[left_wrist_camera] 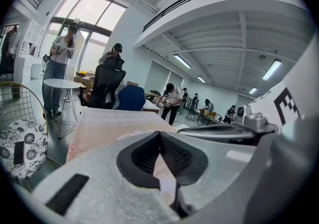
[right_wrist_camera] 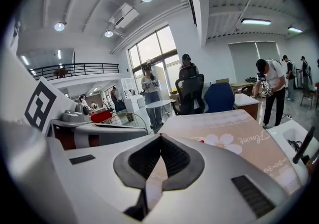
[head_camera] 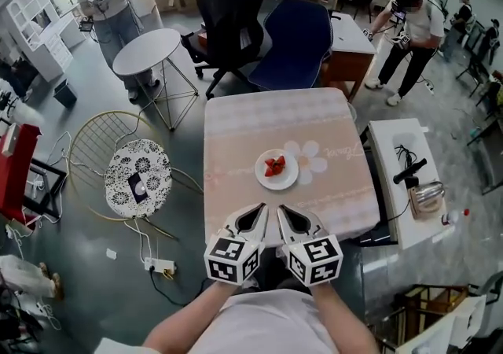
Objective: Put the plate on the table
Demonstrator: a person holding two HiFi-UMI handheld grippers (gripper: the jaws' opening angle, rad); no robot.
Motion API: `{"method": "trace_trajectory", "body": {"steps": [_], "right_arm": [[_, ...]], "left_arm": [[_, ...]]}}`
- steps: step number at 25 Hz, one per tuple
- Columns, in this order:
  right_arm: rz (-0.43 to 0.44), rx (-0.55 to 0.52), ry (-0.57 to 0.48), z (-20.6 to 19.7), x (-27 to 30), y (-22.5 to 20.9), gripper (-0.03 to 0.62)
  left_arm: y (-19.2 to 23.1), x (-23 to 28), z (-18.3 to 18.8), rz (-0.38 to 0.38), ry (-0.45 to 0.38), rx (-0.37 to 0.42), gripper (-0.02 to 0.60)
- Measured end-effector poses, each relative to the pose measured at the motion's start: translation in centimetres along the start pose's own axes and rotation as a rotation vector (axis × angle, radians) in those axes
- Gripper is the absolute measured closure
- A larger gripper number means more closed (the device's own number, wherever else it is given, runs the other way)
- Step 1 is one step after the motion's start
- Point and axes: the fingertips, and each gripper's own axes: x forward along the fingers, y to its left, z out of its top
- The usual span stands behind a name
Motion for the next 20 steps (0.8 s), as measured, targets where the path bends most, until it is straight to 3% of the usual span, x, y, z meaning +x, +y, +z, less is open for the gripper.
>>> {"method": "trace_trajectory", "body": {"steps": [20], "right_arm": [[-0.052,-0.025,-0.006,-1.2,-3.2,2.3,0.591]], "left_arm": [[-2.3,-2.8,-1.5,-0.039,0.004,0.034,0.577]]}}
